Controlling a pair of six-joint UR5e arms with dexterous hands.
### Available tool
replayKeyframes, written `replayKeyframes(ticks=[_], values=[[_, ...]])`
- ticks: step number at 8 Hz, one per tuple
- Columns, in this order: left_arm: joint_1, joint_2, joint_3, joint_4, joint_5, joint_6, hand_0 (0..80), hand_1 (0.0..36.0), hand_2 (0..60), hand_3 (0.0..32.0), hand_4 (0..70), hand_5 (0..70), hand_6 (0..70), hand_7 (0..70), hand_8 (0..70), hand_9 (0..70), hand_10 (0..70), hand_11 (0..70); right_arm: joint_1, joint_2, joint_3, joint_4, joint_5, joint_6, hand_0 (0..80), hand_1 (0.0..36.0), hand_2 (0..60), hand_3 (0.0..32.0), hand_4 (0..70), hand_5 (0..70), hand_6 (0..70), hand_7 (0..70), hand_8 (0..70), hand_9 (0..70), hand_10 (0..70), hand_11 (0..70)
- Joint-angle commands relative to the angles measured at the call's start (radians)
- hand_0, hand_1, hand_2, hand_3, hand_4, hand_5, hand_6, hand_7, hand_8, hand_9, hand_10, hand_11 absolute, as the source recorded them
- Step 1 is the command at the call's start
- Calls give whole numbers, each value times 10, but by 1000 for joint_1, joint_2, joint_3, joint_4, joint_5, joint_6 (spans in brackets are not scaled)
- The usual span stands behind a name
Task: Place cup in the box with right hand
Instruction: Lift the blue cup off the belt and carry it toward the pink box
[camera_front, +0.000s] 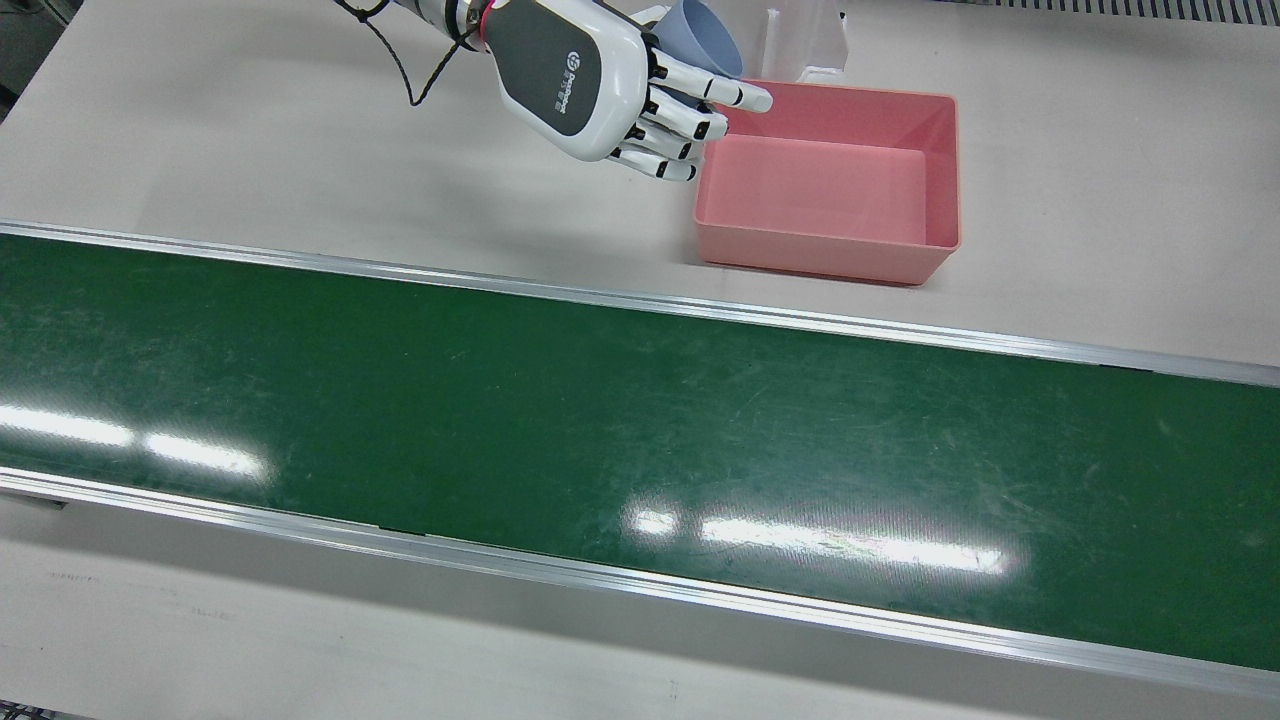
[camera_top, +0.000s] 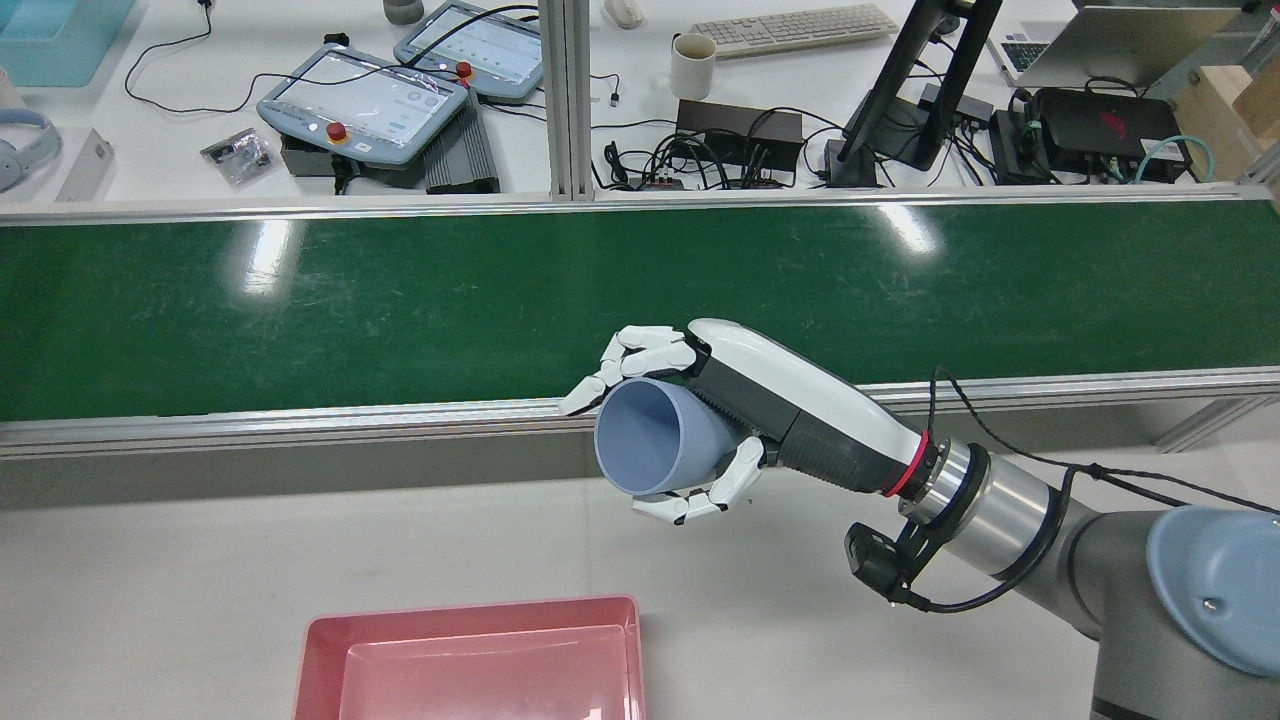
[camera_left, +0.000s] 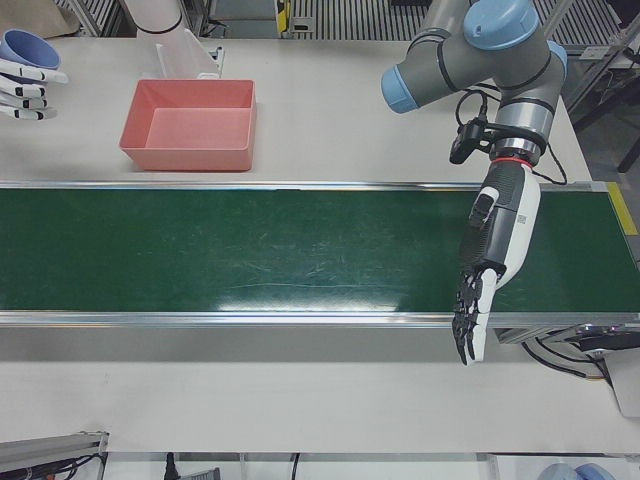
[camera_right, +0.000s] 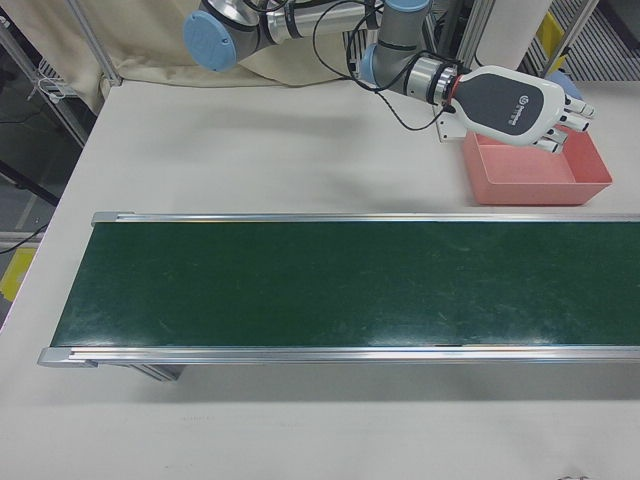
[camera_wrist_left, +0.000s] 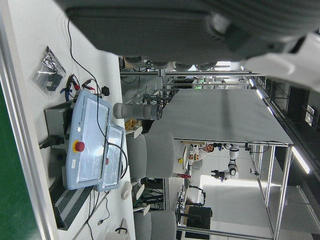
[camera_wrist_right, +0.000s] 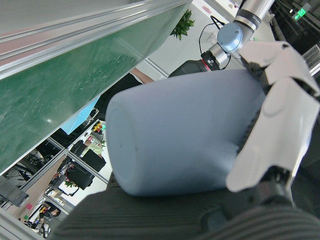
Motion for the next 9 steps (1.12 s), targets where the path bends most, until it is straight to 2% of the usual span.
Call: replayKeyframes(ticks=[1,2,3,4,7,8,9], values=[[0,0,0,1,0,0,0,0,0,0,0,0,0,0,0,0,0,0,73,-3,-39,7,-176,-79,488,308,600,0,221,154,267,700,577,700,307,457],[0,0,0,1,0,0,0,0,0,0,0,0,0,0,0,0,0,0,73,2,-38,9,-208,-106,480,301,600,0,175,156,263,700,593,700,310,460],[0,0,0,1,0,0,0,0,0,0,0,0,0,0,0,0,0,0,58,0,-39,9,-227,-126,474,294,600,0,83,162,259,700,626,700,315,467],[0,0,0,1,0,0,0,0,0,0,0,0,0,0,0,0,0,0,18,-4,-39,7,-231,-139,471,290,600,0,49,163,254,700,632,700,311,463],[0,0,0,1,0,0,0,0,0,0,0,0,0,0,0,0,0,0,-7,0,-48,7,-230,-149,470,293,600,0,24,160,242,700,611,700,294,441],[0,0,0,1,0,0,0,0,0,0,0,0,0,0,0,0,0,0,-5,26,-88,7,-233,-141,467,292,600,0,7,158,238,700,606,700,293,440],[0,0,0,-1,0,0,0,0,0,0,0,0,0,0,0,0,0,0,-5,31,-87,7,-234,-137,464,260,600,0,97,148,241,700,599,700,309,456]])
